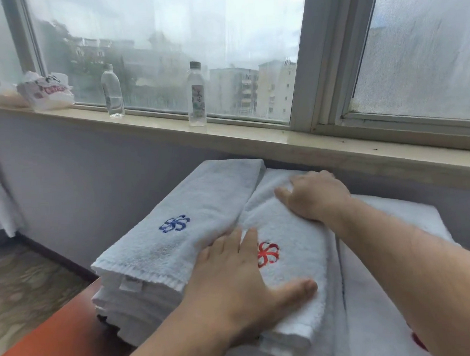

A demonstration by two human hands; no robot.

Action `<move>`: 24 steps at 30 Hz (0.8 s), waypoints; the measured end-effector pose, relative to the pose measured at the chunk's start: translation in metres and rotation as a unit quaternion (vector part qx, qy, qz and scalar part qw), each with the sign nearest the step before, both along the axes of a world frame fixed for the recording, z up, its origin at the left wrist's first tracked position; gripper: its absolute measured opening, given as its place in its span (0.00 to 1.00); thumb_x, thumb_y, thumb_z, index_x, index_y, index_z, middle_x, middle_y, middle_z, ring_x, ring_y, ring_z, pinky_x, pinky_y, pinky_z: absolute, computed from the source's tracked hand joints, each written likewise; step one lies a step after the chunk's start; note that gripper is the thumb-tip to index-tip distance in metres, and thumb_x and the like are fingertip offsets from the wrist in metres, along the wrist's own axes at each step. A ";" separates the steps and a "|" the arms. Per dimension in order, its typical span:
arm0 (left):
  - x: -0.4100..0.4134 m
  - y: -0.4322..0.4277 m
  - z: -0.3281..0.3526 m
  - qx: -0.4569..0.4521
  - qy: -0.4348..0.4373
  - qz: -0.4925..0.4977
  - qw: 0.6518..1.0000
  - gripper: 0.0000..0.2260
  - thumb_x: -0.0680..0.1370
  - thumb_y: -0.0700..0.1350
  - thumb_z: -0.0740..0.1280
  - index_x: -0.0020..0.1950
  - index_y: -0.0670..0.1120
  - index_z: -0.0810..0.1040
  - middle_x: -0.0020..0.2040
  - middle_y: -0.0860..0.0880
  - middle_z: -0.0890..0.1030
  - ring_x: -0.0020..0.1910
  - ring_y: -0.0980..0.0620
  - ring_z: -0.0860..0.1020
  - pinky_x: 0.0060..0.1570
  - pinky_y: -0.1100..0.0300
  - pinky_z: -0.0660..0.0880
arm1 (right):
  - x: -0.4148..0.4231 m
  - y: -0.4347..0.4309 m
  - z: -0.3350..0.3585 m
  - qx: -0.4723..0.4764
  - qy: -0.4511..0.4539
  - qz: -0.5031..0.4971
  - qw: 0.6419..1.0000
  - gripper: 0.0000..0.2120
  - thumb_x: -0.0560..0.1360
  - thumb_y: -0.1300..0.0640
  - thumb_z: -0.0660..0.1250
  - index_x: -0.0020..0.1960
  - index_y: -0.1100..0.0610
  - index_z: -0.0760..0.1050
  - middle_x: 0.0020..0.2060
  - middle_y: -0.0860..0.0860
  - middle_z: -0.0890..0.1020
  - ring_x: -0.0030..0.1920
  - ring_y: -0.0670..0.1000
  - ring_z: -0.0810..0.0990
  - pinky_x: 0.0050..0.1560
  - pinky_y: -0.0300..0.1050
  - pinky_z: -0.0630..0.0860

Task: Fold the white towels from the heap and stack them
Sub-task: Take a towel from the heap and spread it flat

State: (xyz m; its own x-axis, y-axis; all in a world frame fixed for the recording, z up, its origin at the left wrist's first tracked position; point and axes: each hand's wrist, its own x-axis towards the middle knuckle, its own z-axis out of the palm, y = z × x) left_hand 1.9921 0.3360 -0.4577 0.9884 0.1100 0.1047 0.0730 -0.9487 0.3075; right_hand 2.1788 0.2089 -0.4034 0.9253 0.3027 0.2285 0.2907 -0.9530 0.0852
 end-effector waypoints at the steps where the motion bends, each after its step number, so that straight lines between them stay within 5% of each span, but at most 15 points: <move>1: 0.001 0.001 -0.001 -0.002 0.000 0.001 1.000 0.59 0.56 0.83 0.44 0.82 0.54 0.44 0.82 0.54 0.49 0.80 0.54 0.47 0.78 0.52 0.45 | 0.002 0.000 -0.001 0.009 0.024 -0.003 1.000 0.31 0.80 0.33 0.47 0.71 0.52 0.73 0.69 0.57 0.76 0.68 0.61 0.69 0.67 0.58 0.65; 7: 0.004 0.000 -0.005 -0.003 0.000 0.009 1.000 0.60 0.56 0.84 0.45 0.82 0.54 0.45 0.82 0.55 0.51 0.80 0.54 0.48 0.78 0.52 0.47 | 0.011 0.002 -0.015 0.088 0.093 -0.026 0.991 0.31 0.81 0.36 0.48 0.78 0.49 0.65 0.76 0.55 0.69 0.76 0.60 0.57 0.70 0.56 0.62; 14: 0.005 -0.003 0.000 0.009 0.036 0.006 0.999 0.61 0.56 0.84 0.47 0.83 0.53 0.45 0.83 0.53 0.50 0.81 0.52 0.48 0.79 0.49 0.47 | 0.000 -0.015 -0.013 0.088 0.174 -0.001 0.981 0.31 0.85 0.42 0.48 0.83 0.57 0.49 0.83 0.54 0.48 0.82 0.57 0.46 0.80 0.51 0.46; 18: -0.004 -0.005 0.003 0.025 0.035 0.015 0.999 0.55 0.63 0.82 0.46 0.83 0.51 0.44 0.83 0.50 0.49 0.81 0.50 0.48 0.79 0.49 0.47 | -0.054 -0.028 -0.020 0.148 0.121 0.009 0.981 0.20 0.84 0.51 0.50 0.68 0.59 0.71 0.72 0.57 0.71 0.70 0.58 0.69 0.66 0.49 0.67; 21: -0.022 -0.013 0.003 0.051 -0.005 0.023 0.998 0.43 0.75 0.74 0.44 0.83 0.50 0.45 0.83 0.46 0.48 0.81 0.48 0.47 0.79 0.50 0.46 | -0.112 -0.054 -0.025 0.176 0.111 0.020 0.978 0.11 0.82 0.52 0.54 0.47 0.54 0.73 0.57 0.55 0.80 0.54 0.56 0.76 0.47 0.46 0.68; 24: -0.050 -0.031 0.001 0.018 -0.028 -0.018 0.999 0.36 0.79 0.69 0.44 0.83 0.52 0.48 0.83 0.48 0.46 0.81 0.50 0.46 0.79 0.51 0.45 | -0.171 -0.095 -0.027 0.210 0.059 0.046 0.975 0.13 0.80 0.49 0.60 0.52 0.54 0.81 0.54 0.47 0.82 0.56 0.52 0.79 0.48 0.41 0.72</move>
